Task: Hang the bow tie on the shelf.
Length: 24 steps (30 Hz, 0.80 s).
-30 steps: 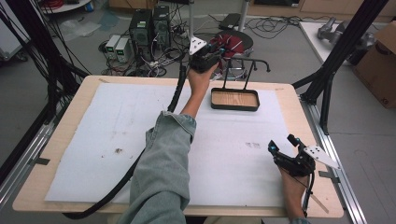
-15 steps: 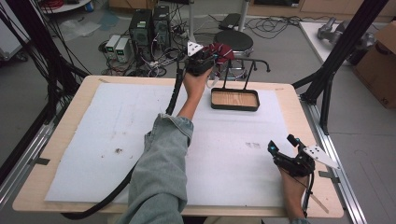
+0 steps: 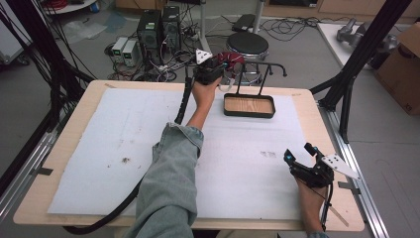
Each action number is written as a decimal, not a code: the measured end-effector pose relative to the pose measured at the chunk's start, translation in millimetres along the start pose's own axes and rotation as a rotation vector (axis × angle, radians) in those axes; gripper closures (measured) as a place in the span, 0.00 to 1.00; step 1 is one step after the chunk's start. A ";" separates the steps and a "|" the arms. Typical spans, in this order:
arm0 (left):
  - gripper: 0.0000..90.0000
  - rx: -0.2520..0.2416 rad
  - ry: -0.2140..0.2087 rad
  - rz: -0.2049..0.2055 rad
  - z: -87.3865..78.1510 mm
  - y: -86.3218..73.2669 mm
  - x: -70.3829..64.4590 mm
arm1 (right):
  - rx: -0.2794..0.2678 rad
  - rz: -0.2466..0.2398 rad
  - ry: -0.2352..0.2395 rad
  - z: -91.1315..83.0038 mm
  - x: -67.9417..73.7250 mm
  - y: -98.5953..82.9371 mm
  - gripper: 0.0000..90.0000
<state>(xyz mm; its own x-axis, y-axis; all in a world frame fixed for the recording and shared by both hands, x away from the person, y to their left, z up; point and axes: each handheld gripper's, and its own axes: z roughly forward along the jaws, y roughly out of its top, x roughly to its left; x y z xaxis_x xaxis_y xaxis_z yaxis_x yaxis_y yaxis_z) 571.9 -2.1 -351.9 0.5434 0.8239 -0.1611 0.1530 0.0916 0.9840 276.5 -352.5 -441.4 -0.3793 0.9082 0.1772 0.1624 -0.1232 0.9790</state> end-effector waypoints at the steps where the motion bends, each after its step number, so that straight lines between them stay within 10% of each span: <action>1: 0.67 0.002 0.002 -0.005 0.3 -1.0 0.3 | -0.001 0.000 -0.001 0.1 0.1 -0.1 0.13; 24: 0.61 0.010 0.016 0.073 -8.8 3.6 3.8 | 0.001 0.004 -0.002 0.0 0.5 -0.1 0.13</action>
<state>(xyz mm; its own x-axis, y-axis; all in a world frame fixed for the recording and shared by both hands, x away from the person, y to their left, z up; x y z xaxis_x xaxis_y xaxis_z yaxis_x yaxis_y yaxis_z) 567.2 6.3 -348.2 0.5398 0.8372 -0.0874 0.1213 0.0254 0.9923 276.3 -352.1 -441.4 -0.3771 0.9084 0.1808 0.1648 -0.1263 0.9782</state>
